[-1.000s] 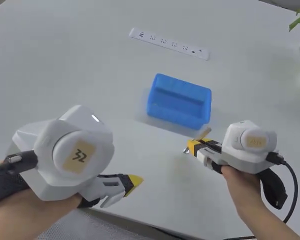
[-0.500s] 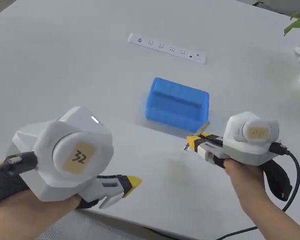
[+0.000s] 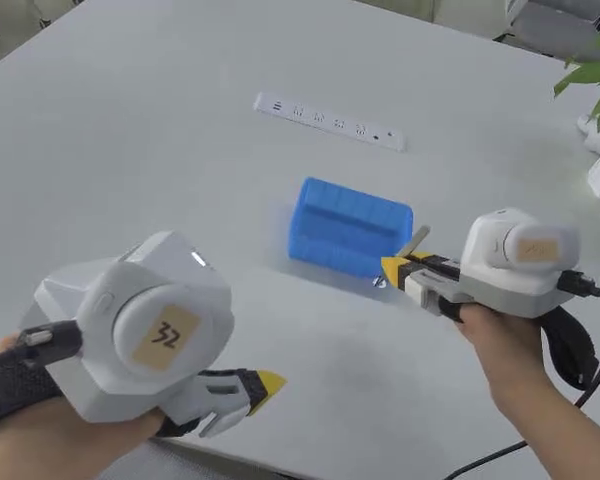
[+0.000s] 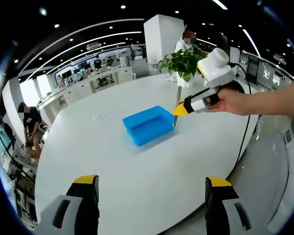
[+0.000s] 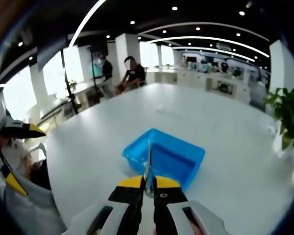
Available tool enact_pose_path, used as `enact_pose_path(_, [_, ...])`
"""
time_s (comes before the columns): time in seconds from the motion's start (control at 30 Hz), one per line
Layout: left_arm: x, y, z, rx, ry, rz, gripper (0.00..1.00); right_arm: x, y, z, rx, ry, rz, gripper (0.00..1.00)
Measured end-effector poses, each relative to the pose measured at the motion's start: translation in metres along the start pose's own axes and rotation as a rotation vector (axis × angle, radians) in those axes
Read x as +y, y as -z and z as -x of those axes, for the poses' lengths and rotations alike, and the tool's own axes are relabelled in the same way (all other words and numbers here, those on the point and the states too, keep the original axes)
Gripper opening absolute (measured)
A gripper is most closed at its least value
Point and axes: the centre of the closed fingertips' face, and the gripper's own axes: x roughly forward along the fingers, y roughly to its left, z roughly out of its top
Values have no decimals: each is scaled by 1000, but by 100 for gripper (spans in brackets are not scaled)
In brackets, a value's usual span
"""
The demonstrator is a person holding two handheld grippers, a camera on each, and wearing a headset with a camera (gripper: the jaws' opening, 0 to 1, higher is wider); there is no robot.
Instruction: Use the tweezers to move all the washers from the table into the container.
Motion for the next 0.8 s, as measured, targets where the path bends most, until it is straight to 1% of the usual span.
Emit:
enact_pose_path(0.1, [4, 2, 2, -1, -10, 4, 92, -3, -9, -2, -13, 5, 8, 3])
enact_pose_path(0.2, [7, 7, 3, 10, -15, 9, 92, -6, -19, -4, -32, 12, 15, 3])
enact_pose_path(0.37, [8, 9, 4, 12, -20, 15, 92, -12, -27, -13, -41, 22, 14, 3])
enact_pose_path(0.4, [8, 10, 3, 15, -19, 14, 92, -13, -29, -17, -43, 23, 10, 3])
enact_pose_path(0.5, [8, 9, 3, 14, -21, 16, 92, -18, -27, -28, -39, 33, 10, 3])
enact_pose_path(0.6, [8, 8, 3, 12, -21, 21, 92, -25, -21, -40, -23, 25, -29, 3])
enact_pose_path(0.63, [9, 8, 3, 12, -21, 20, 92, -30, -19, -45, -19, 24, -32, 3])
enact_pose_path(0.7, [9, 9, 3, 17, -21, 19, 92, -35, -11, -55, 15, 26, -33, 3])
enact_pose_path(0.8, [11, 10, 3, 21, -25, 17, 92, -42, -4, -64, 35, 20, -49, 3])
